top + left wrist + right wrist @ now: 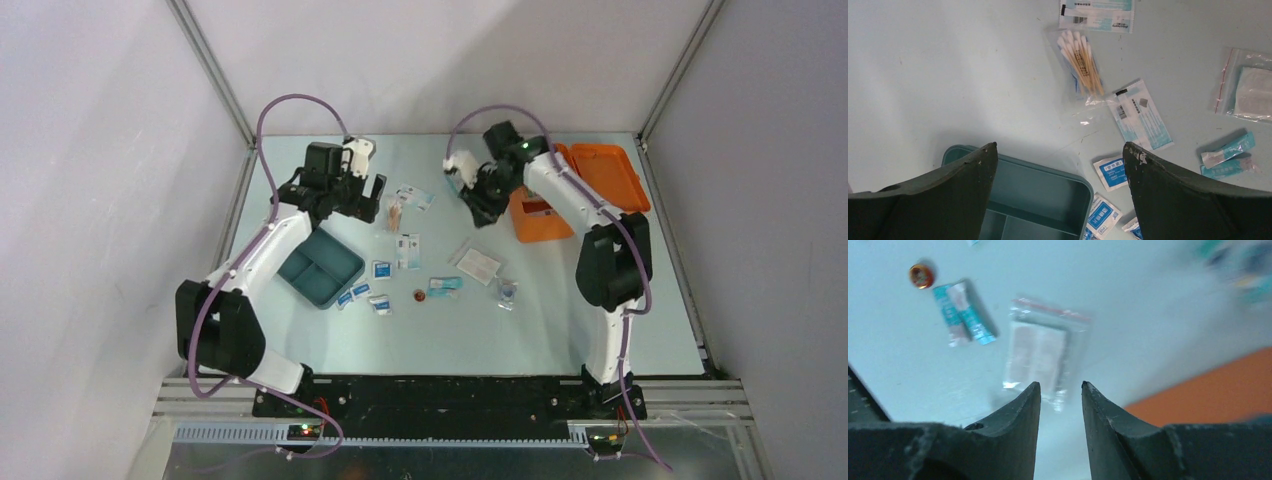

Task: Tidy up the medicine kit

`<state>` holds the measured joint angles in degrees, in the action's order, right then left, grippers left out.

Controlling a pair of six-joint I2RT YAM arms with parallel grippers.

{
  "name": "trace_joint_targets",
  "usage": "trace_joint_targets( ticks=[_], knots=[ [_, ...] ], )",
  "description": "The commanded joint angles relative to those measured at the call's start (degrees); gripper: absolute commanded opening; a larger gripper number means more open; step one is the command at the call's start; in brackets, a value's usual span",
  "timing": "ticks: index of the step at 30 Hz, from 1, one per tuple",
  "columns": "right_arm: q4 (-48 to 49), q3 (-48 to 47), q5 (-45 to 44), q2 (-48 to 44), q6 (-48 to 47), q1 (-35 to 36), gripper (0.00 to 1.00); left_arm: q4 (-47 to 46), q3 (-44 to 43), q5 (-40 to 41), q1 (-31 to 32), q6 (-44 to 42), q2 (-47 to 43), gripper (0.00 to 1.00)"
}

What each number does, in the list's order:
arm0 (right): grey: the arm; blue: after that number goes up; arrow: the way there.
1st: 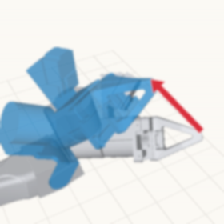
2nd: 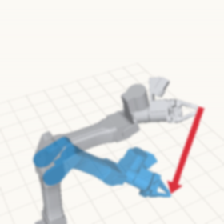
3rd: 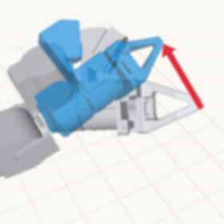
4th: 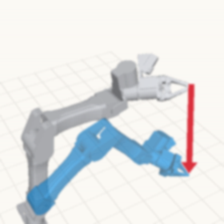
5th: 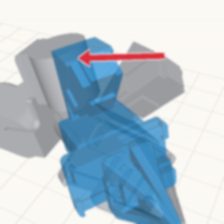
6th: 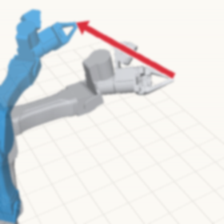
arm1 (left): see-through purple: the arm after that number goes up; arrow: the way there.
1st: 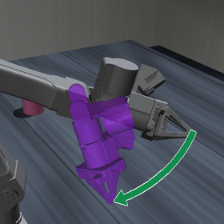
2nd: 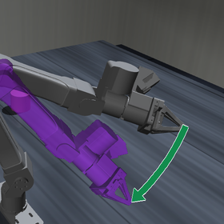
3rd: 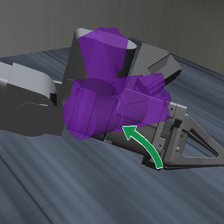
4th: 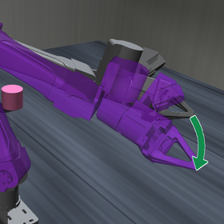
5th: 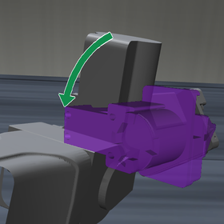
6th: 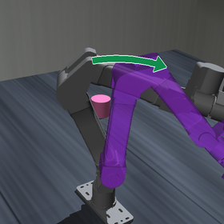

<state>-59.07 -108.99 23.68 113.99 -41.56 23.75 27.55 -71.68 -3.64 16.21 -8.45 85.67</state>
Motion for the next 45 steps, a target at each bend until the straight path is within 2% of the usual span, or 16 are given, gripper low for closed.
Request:
trace_joint_targets(
  ticks=[1,4,8,16,19,25,27,30,31,32,34,35,39,43,45],
  knots=[
    [1.9,8.3,0.1,-0.3,8.5,4.4,0.41,-0.7,2.0,-0.2,-1.1,0.4,-4.9,1.00],
    [4.1,12.4,-4.2,0.2,11.2,5.1,0.42,-0.7,3.7,-0.4,-1.3,0.6,-6.6,1.00],
    [5.0,16.2,-10.1,1.0,9.8,4.8,0.43,-0.8,5.2,-0.9,-1.4,0.9,-7.6,1.00],
    [5.4,18.9,-12.7,4.8,8.8,3.5,0.42,-0.7,5.1,-1.1,-1.4,1.1,-7.6,1.00],
    [4.8,18.7,-11.9,6.1,8.2,3.4,0.39,-0.8,5.0,-1.2,-1.4,1.1,-7.6,1.00],
    [5.0,18.3,-10.5,6.4,6.6,4.0,0.26,-0.9,4.9,-1.8,-1.4,1.6,-6.9,1.00],
    [5.4,18.2,-11.8,6.8,6.9,4.3,0.29,-1.0,4.6,-2.1,-1.4,2.0,-6.3,1.00],
    [5.9,18.5,-13.4,7.5,7.0,4.7,0.41,-1.2,3.9,-2.5,-1.3,2.3,-5.8,1.00],
    [5.9,18.7,-13.5,7.8,6.9,4.7,0.42,-1.2,3.8,-2.4,-1.3,2.3,-5.7,1.00],
    [5.9,18.9,-13.5,8.2,6.7,4.7,0.40,-1.2,3.7,-2.4,-1.3,2.3,-5.6,1.00],
    [5.5,18.8,-13.6,9.0,6.0,4.9,0.29,-1.4,3.8,-2.4,-1.4,2.4,-5.6,1.00],
    [5.4,18.7,-14.1,9.3,6.1,5.0,0.21,-1.5,3.9,-2.4,-1.4,2.5,-5.6,1.00],
    [6.4,18.1,-15.3,8.1,7.0,5.4,0.03,-1.5,4.3,-2.3,-1.3,2.5,-6.0,1.00],
    [5.0,14.1,-12.8,1.3,5.7,5.1,0.00,-1.5,4.3,-1.9,-1.3,2.1,-5.9,0.99],
    [4.2,12.3,-7.8,-3.5,4.6,4.3,0.00,-1.4,4.1,-2.1,-1.3,2.3,-5.5,1.00]
  ],
)
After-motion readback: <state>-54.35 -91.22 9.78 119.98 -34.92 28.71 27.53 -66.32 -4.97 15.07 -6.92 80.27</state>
